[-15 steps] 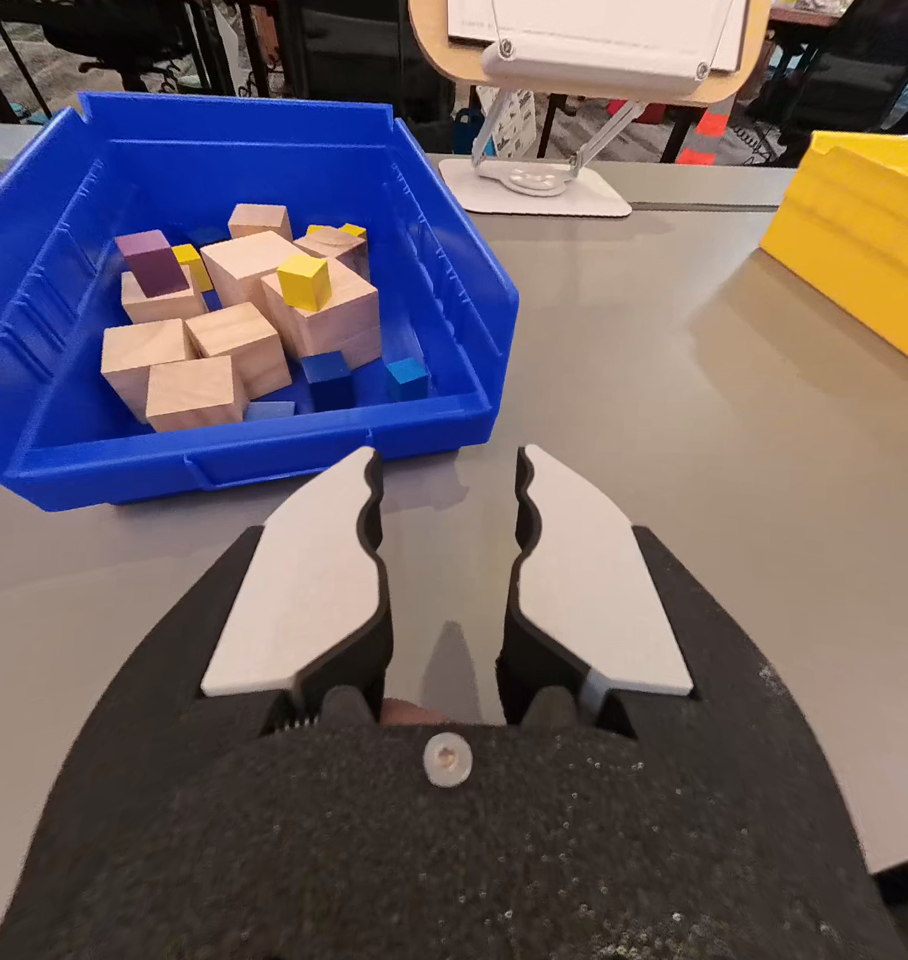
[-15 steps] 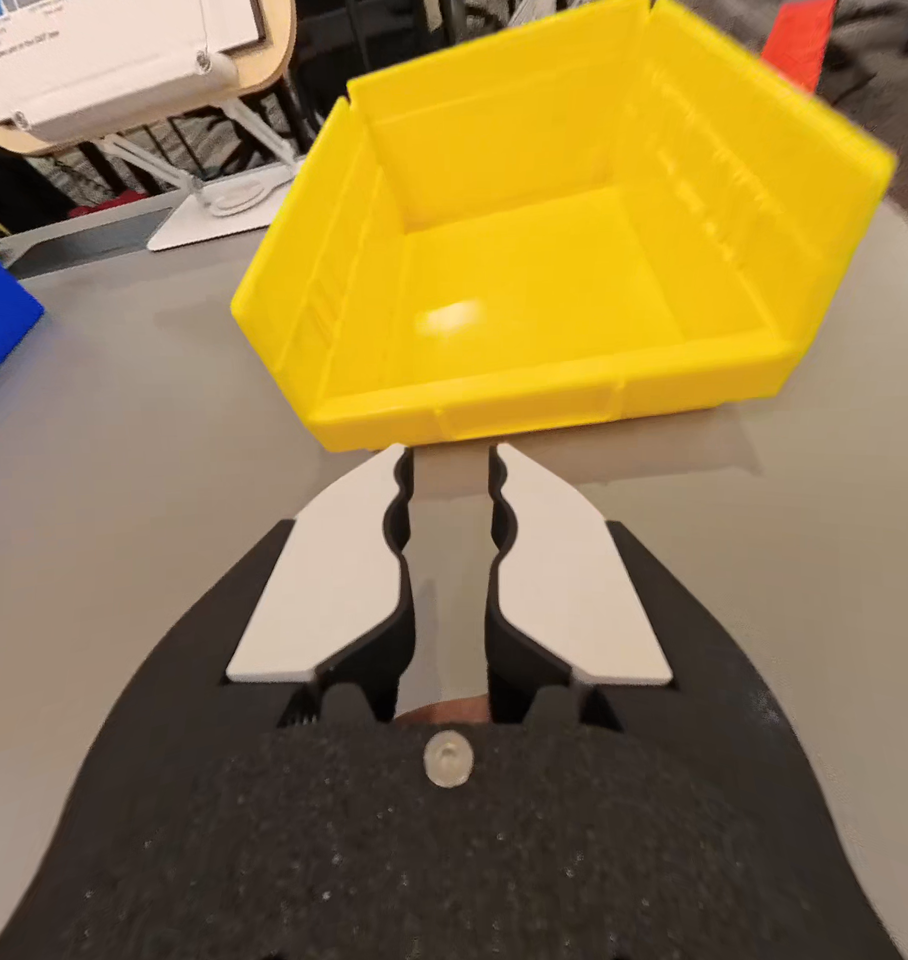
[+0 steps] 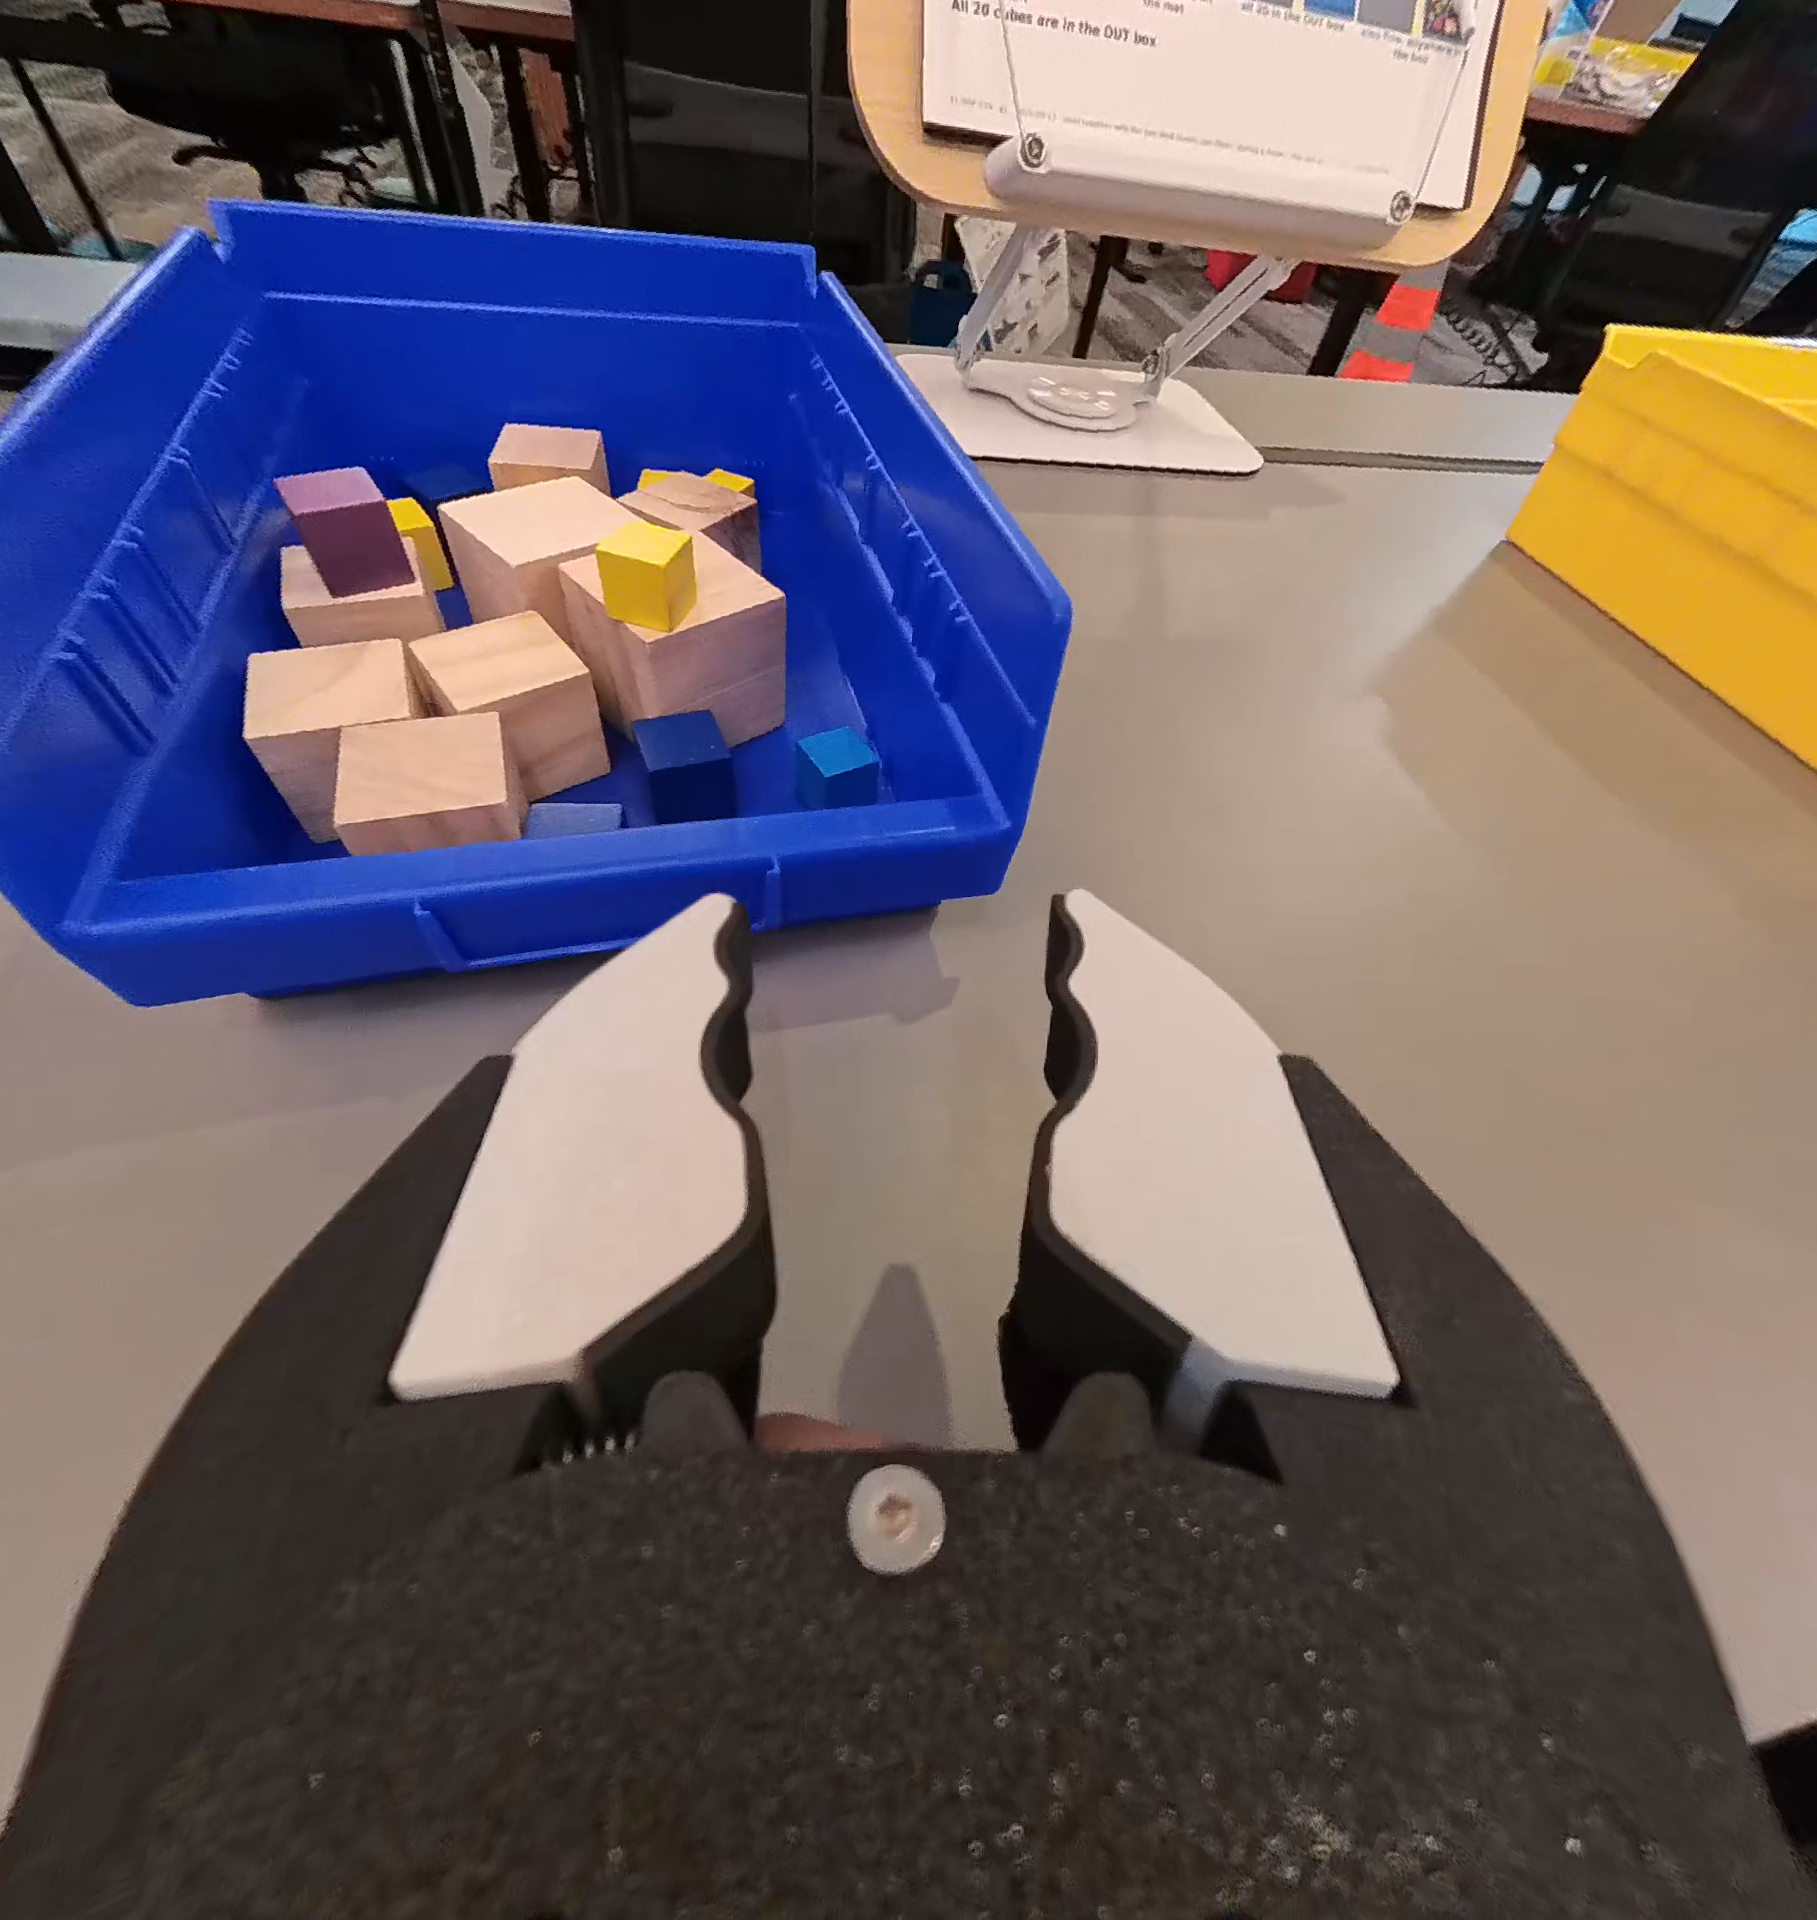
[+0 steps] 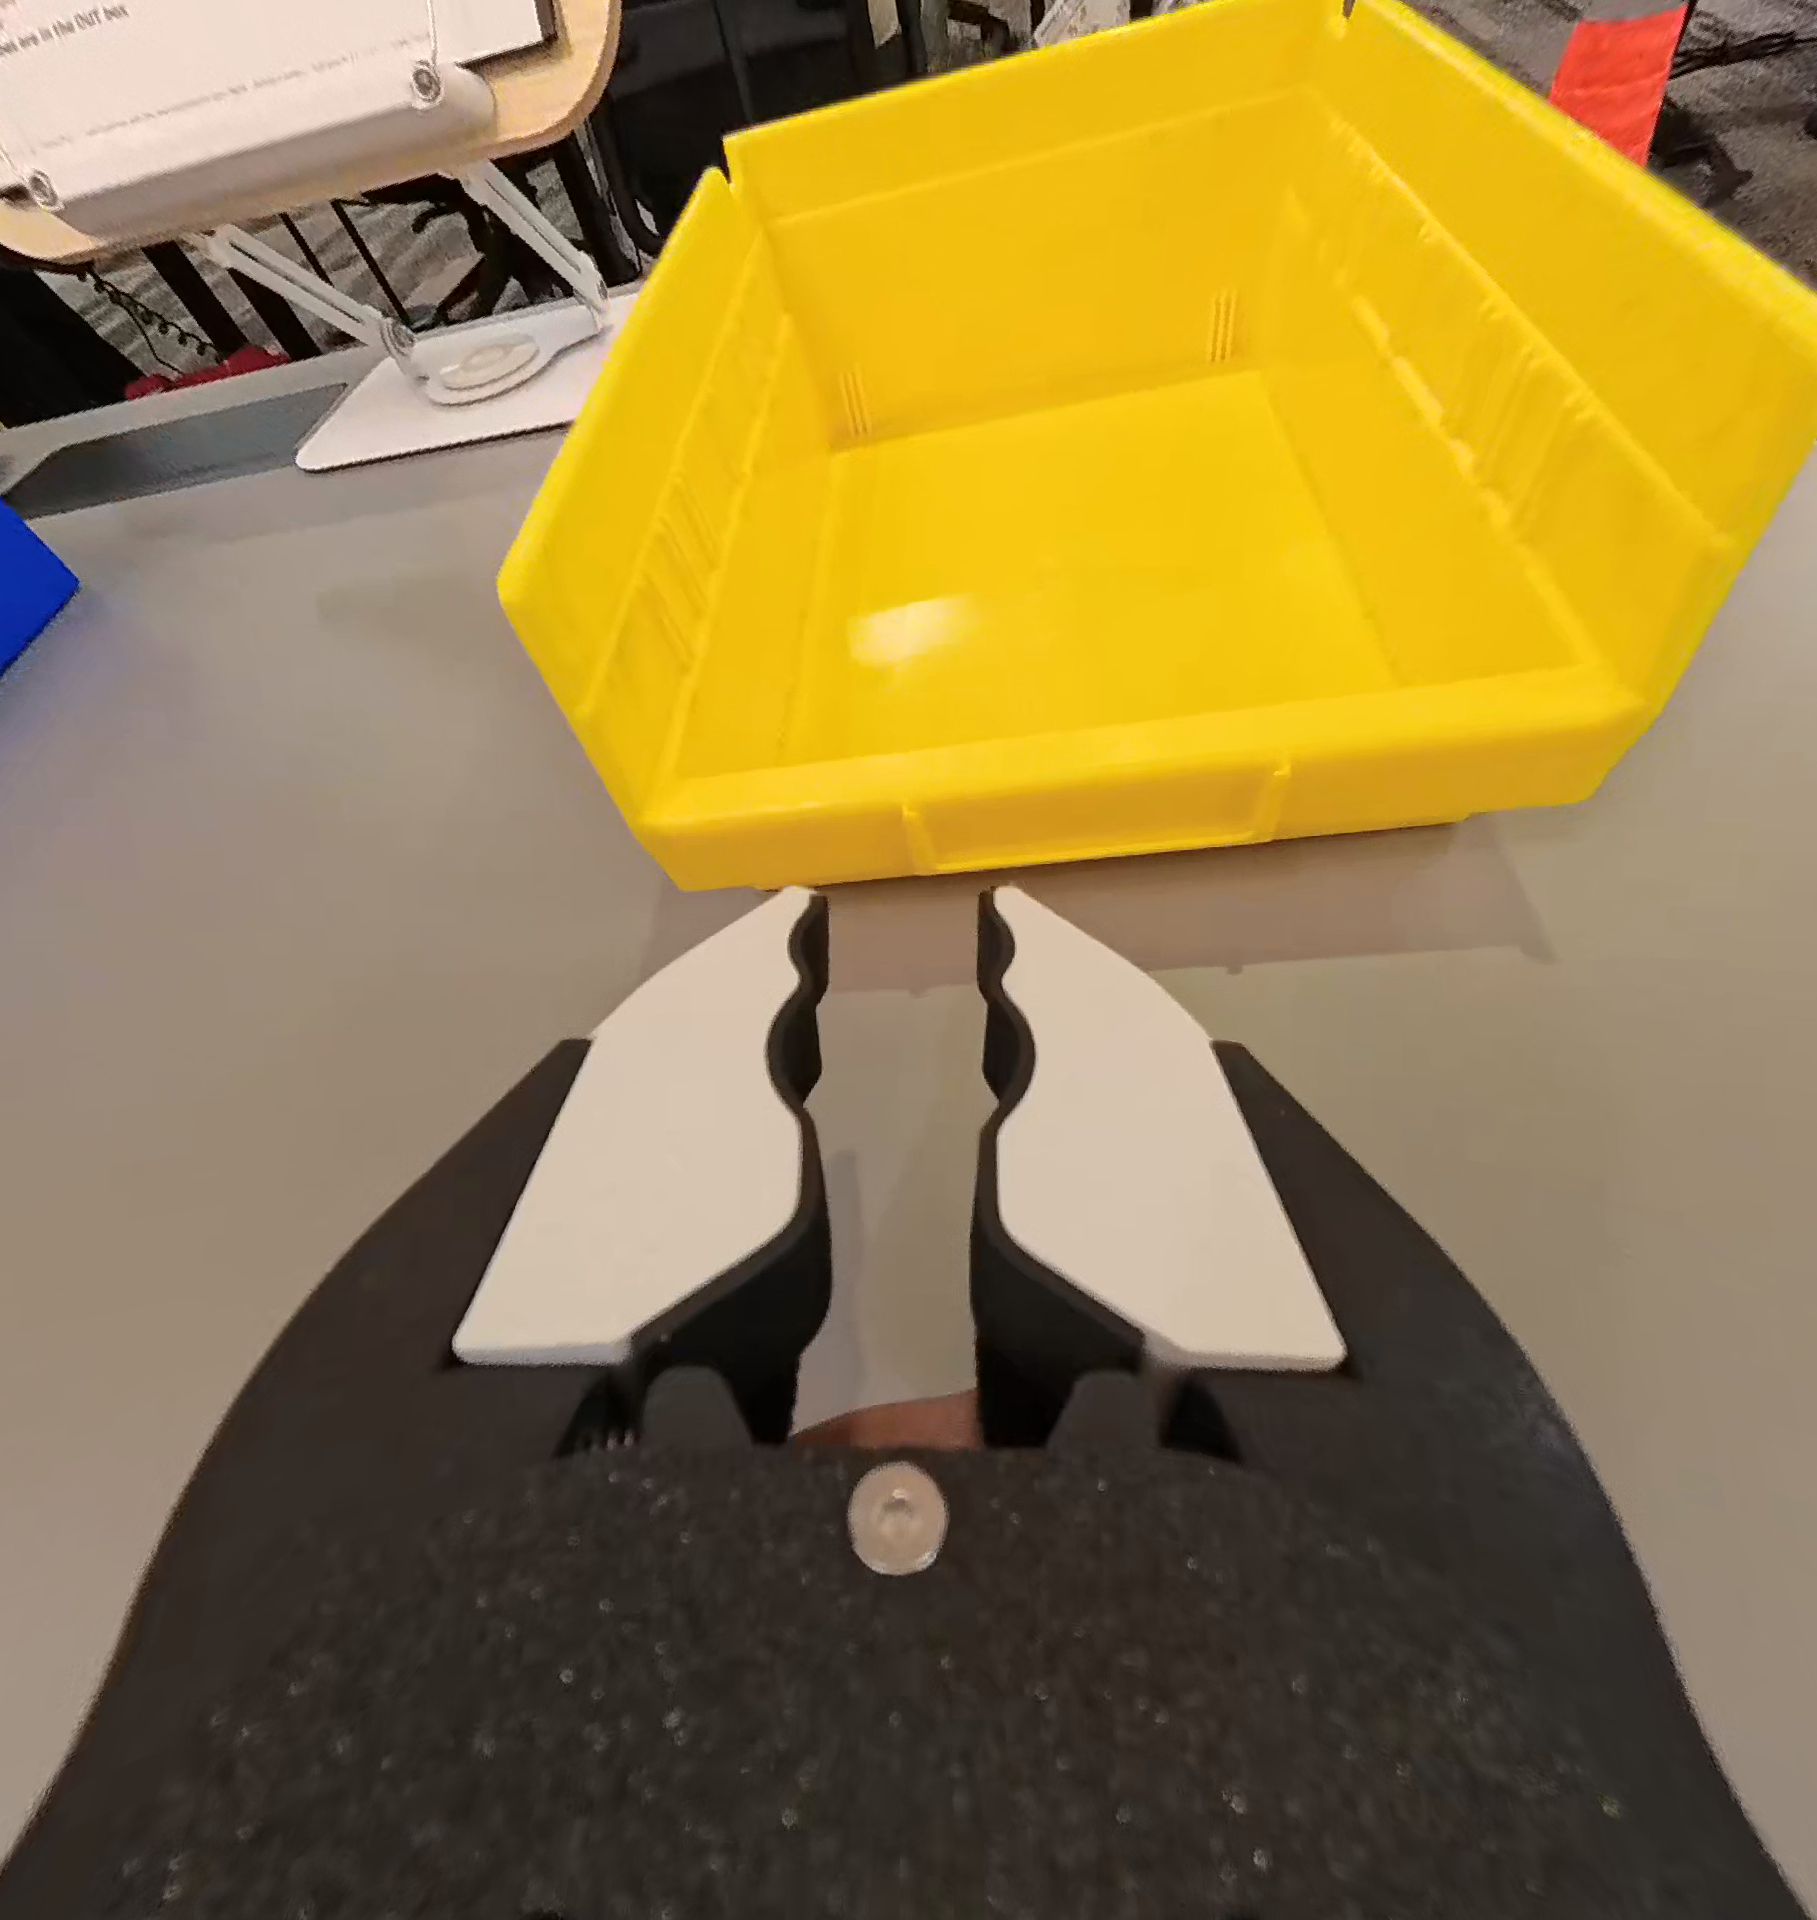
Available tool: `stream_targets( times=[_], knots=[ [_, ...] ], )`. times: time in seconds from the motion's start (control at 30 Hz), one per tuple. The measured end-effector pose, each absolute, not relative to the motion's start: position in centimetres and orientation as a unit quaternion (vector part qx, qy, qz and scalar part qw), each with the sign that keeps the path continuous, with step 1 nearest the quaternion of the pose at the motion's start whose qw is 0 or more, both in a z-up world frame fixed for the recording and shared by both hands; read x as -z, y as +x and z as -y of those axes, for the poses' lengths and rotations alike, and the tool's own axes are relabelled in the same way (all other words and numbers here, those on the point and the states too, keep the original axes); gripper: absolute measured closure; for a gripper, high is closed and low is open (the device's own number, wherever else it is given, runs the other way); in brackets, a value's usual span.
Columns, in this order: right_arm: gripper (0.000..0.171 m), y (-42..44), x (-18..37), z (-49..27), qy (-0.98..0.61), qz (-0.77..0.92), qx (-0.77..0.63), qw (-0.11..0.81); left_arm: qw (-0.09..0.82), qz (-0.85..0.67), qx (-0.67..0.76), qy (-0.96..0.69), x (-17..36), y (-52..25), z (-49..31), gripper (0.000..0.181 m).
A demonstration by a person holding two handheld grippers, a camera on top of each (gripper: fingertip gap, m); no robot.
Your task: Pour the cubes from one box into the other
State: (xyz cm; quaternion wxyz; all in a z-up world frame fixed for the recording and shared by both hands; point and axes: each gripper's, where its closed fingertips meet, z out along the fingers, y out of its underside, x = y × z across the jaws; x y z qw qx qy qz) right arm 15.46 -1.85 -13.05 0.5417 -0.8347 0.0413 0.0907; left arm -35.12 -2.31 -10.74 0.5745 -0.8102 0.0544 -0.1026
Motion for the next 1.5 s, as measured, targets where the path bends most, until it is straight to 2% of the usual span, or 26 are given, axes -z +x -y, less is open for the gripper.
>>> stream_targets(
  times=[0.17, 0.2, 0.23, 0.27, 0.37, 0.43, 0.57, 0.73, 0.9, 1.03, 1.1, 1.13, 1.2, 1.23, 1.37, 1.43, 1.5],
  knots=[
    [0.144, 15.2, 13.3, 1.9, -0.839, -0.035, -0.091, 0.535, 0.600, -0.048, 0.093, -0.793, 9.8, -35.5, 2.1, 0.122],
    [0.144, 15.0, 13.2, 1.9, -0.838, -0.036, -0.096, 0.536, 0.604, -0.046, 0.092, -0.790, 9.5, -35.5, 2.3, 0.127],
    [0.144, 15.0, 13.2, 1.9, -0.837, -0.036, -0.097, 0.538, 0.605, -0.037, 0.089, -0.791, 9.3, -35.8, 2.5, 0.146],
    [0.144, 14.9, 13.2, 1.9, -0.837, -0.036, -0.095, 0.538, 0.610, -0.022, 0.086, -0.788, 8.8, -36.3, 2.6, 0.152],
    [0.144, 14.5, 13.3, 2.0, -0.839, -0.030, -0.096, 0.535, 0.611, -0.014, 0.107, -0.784, 6.6, -37.0, 2.8, 0.149],
    [0.144, 14.1, 13.3, 2.0, -0.840, -0.024, -0.101, 0.533, 0.575, -0.024, 0.113, -0.810, 5.8, -37.4, 2.7, 0.135],
    [0.144, 13.5, 13.5, 2.1, -0.843, -0.008, -0.100, 0.529, 0.488, -0.060, 0.083, -0.867, 4.1, -40.6, -0.1, 0.132],
    [0.144, 12.8, 13.5, 2.0, -0.845, -0.002, -0.117, 0.522, 0.357, -0.051, 0.079, -0.929, 2.6, -46.0, -9.0, 0.126],
    [0.144, 12.3, 13.6, 2.0, -0.847, 0.007, -0.116, 0.518, 0.185, 0.017, 0.075, -0.980, 7.4, -51.1, -17.6, 0.121],
    [0.144, 12.1, 14.4, 1.9, -0.855, 0.020, -0.102, 0.508, 0.111, 0.034, 0.061, -0.991, 11.0, -51.9, -21.6, 0.123],
    [0.144, 11.6, 14.4, 1.9, -0.857, 0.027, -0.095, 0.506, 0.087, 0.019, 0.047, -0.995, 12.5, -51.6, -22.9, 0.129],
    [0.144, 11.0, 14.1, 1.9, -0.855, 0.043, -0.078, 0.511, 0.070, 0.014, 0.034, -0.997, 13.3, -51.7, -23.1, 0.138],
    [0.144, 8.0, 13.4, 1.9, -0.854, 0.080, -0.074, 0.508, 0.045, -0.002, 0.016, -0.999, 14.4, -51.9, -23.1, 0.172],
    [0.142, 5.5, 12.6, 1.9, -0.851, 0.105, -0.093, 0.506, 0.045, 0.001, 0.023, -0.999, 14.7, -51.7, -23.1, 0.176],
    [0.136, -4.8, 9.1, 0.0, -0.828, 0.230, -0.116, 0.498, 0.048, 0.000, 0.035, -0.998, 14.6, -51.8, -23.0, 0.176],
    [0.128, -10.7, 7.1, -1.9, -0.830, 0.275, -0.171, 0.455, 0.063, 0.010, 0.044, -0.997, 14.6, -51.8, -23.0, 0.176],
    [0.129, -16.2, 4.3, -5.4, -0.822, 0.295, -0.213, 0.438, 0.070, 0.014, 0.043, -0.997, 14.6, -52.1, -22.5, 0.176]
  ],
)
